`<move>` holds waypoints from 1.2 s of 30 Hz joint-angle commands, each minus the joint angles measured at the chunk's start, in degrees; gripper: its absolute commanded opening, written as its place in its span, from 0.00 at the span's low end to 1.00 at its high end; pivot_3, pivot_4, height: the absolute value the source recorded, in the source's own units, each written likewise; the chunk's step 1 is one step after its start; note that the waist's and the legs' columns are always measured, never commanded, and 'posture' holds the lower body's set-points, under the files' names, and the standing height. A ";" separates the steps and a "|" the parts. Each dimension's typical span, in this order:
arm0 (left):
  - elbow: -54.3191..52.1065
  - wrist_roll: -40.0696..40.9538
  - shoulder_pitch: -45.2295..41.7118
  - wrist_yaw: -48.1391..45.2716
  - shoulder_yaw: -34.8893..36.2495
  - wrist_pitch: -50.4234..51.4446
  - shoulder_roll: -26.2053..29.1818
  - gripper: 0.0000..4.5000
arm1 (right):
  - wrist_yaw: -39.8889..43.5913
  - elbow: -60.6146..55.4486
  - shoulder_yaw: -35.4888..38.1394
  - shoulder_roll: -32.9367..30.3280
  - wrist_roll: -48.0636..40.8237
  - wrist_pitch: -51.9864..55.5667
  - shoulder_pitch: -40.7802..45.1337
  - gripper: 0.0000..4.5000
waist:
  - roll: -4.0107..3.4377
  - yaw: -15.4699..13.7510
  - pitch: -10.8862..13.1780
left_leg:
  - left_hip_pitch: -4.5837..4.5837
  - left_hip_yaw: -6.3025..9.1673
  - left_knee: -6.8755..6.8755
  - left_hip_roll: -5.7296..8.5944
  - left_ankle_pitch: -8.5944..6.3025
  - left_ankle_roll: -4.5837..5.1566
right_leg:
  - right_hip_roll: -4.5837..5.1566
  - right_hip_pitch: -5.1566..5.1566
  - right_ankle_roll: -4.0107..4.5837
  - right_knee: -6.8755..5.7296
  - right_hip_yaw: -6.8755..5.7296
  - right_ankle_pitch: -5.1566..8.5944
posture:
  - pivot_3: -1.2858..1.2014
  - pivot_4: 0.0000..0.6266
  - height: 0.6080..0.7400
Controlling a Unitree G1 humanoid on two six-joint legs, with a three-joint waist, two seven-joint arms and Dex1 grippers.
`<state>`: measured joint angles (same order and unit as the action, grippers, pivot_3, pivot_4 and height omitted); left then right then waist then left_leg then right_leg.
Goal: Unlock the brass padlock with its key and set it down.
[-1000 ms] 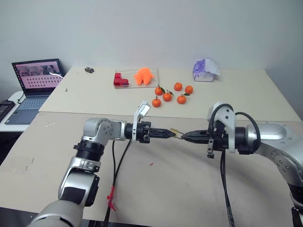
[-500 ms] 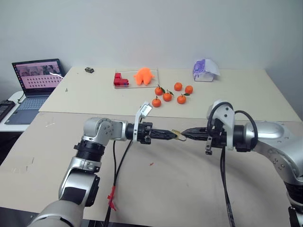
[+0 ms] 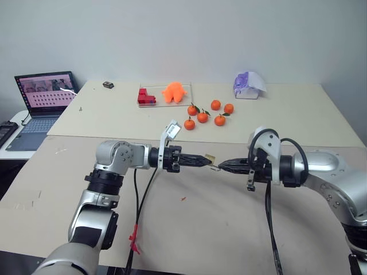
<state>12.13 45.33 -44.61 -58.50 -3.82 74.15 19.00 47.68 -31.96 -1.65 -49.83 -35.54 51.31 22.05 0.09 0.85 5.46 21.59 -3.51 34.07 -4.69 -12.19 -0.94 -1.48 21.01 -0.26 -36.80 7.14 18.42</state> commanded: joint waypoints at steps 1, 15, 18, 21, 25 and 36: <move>-1.25 1.20 -0.67 0.00 1.32 -0.22 -0.10 0.00 | 0.36 -0.72 0.13 0.75 0.01 -1.75 0.36 0.01 | 0.00 0.00 0.00 | 0.00 0.00 0.00 0.00 0.00 0.00 | 0.00 0.00 0.00 0.00 0.00 0.00 | 0.52 0.24 0.68; -0.38 -0.50 0.79 -1.35 -0.48 -2.49 0.81 0.00 | 5.54 -0.85 8.21 -5.89 -6.98 2.98 3.12 0.01 | -0.03 0.01 0.00 | -0.02 0.00 0.00 0.01 0.01 -0.02 | 0.01 -0.01 0.02 0.01 0.01 -0.01 | 0.52 0.24 0.68; -0.02 -1.03 0.71 -1.92 -1.46 -3.14 0.82 0.00 | 5.52 -1.33 9.65 -7.08 -8.64 3.66 4.29 0.06 | -0.03 -0.03 -0.01 | -0.14 0.00 -0.06 0.00 0.01 -0.02 | 0.00 -0.06 0.01 0.02 -0.01 0.00 | 0.52 0.24 0.68; 0.40 -1.18 0.25 -2.09 -1.80 -3.33 0.50 0.00 | 5.23 -2.40 9.82 -7.55 -9.71 3.53 4.86 0.22 | -0.03 0.05 0.00 | -0.16 0.00 -0.08 0.01 0.01 -0.01 | 0.00 -0.06 0.01 0.04 0.01 0.00 | 0.52 0.24 0.68; 0.31 -1.12 -0.03 -2.57 -2.70 -2.93 0.72 0.00 | 3.18 -3.77 9.68 -6.49 -12.32 4.97 5.40 0.51 | -0.03 0.03 0.00 | -0.13 0.00 -0.07 0.01 0.01 -0.01 | 0.00 -0.06 0.00 0.03 0.02 0.00 | 0.52 0.24 0.68; -1.00 -0.67 3.36 4.23 -2.99 6.57 0.19 0.00 | -5.79 -5.79 10.91 0.00 -20.82 7.63 4.85 1.00 | -0.04 0.02 -0.01 | -0.11 0.01 -0.05 0.00 0.01 -0.02 | 0.00 -0.07 0.00 -0.01 0.02 0.00 | 0.52 0.24 0.68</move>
<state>11.61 44.79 -41.63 -56.57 -7.24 78.81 19.81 43.69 -36.06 6.79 -50.14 -54.48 58.73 25.92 0.05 0.88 5.44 21.48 -3.50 34.03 -4.69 -12.18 -0.96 -1.47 20.93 -0.26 -36.81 7.16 18.42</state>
